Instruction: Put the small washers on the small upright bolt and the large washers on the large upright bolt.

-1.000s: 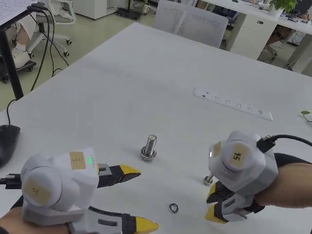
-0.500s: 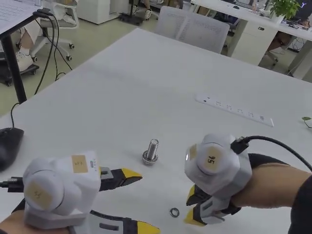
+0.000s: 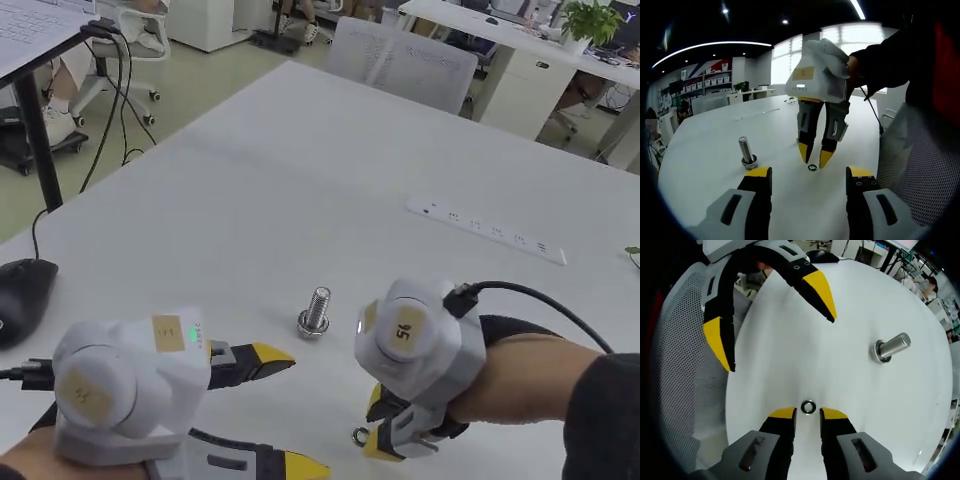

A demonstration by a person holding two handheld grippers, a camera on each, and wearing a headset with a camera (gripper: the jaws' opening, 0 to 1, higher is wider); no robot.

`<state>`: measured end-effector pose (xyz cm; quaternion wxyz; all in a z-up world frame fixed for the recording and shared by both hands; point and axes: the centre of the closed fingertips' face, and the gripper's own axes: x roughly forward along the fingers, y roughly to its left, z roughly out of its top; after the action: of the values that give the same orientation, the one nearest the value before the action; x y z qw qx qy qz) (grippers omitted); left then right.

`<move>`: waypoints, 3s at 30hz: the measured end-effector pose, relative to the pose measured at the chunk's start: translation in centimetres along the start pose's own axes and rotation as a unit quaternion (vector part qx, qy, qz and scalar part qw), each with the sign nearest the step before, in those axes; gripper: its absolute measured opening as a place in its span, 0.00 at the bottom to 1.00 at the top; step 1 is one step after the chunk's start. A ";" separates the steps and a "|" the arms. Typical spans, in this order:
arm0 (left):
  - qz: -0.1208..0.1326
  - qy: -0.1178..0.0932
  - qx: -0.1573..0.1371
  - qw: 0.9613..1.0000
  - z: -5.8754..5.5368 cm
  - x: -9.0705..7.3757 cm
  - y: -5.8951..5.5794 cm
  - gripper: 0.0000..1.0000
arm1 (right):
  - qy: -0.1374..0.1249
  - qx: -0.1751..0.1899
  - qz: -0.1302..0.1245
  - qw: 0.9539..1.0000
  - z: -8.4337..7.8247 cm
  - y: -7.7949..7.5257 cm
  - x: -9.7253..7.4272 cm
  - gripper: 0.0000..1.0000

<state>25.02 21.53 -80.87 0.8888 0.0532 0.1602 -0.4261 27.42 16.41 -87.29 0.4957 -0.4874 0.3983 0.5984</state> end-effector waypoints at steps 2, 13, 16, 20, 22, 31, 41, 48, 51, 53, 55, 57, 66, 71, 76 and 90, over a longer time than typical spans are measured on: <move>0.001 0.000 0.000 1.000 0.0 0.0 0.0 0.59 | 0.001 -0.002 -0.001 1.000 0.1 0.0 0.2 0.20; 0.002 -0.001 -0.001 1.000 -0.2 -0.1 -0.2 0.59 | 0.006 -0.006 -0.005 1.000 0.2 0.3 0.5 0.19; 0.001 -0.002 -0.001 1.000 -0.2 -0.1 -0.3 0.59 | 0.007 -0.011 -0.006 1.000 0.2 0.5 0.5 0.17; 0.001 -0.002 -0.001 1.000 -0.2 -0.2 -0.3 0.58 | 0.004 -0.006 -0.005 1.000 0.2 0.3 0.4 0.17; 0.000 -0.001 -0.001 1.000 -0.2 -0.2 -0.4 0.58 | 0.003 -0.007 -0.006 1.000 0.1 0.2 0.4 0.16; -0.002 0.000 0.001 1.000 -0.1 0.0 -0.3 0.58 | 0.000 -0.013 -0.008 1.000 0.1 0.0 0.3 0.14; -0.004 0.004 0.001 1.000 -0.2 0.2 -0.3 0.58 | -0.007 -0.014 -0.007 1.000 0.0 0.1 0.3 0.14; -0.006 0.007 0.002 1.000 -0.2 0.3 -0.4 0.58 | -0.004 -0.004 -0.009 1.000 -1.0 0.1 0.1 0.14; -0.007 0.009 0.002 1.000 -0.3 0.4 -0.5 0.58 | -0.002 0.001 -0.009 1.000 -1.5 0.1 0.0 0.14; -0.008 0.009 0.002 1.000 -0.3 0.4 -0.5 0.58 | -0.001 0.004 -0.009 1.000 -1.9 0.2 -0.1 0.14; -0.008 0.010 0.003 1.000 -0.3 0.4 -0.5 0.58 | 0.001 0.008 -0.010 1.000 -2.2 0.2 -0.2 0.14; -0.009 0.009 0.003 1.000 -0.3 0.4 -0.5 0.58 | 0.000 0.012 -0.012 1.000 -2.5 0.1 -0.3 0.14; -0.011 0.009 0.005 1.000 -0.3 0.4 -0.4 0.58 | -0.006 0.028 -0.018 0.999 -3.0 0.0 -1.1 0.14; -0.011 0.010 0.004 1.000 -0.3 0.4 -0.4 0.58 | -0.008 0.036 -0.021 0.999 -3.5 -0.1 -1.4 0.14; -0.012 0.011 0.004 1.000 -0.3 0.5 -0.3 0.58 | -0.012 0.051 -0.024 0.998 -4.3 -0.5 -1.9 0.14; -0.017 0.017 0.004 1.000 -0.4 0.6 -0.2 0.58 | -0.016 0.092 -0.041 0.995 -6.9 -1.8 -3.5 0.14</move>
<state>25.11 20.99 -81.44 0.8785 0.0613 0.1739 -0.4408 30.64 9.38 -85.32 0.5686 -0.4461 0.4234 0.5463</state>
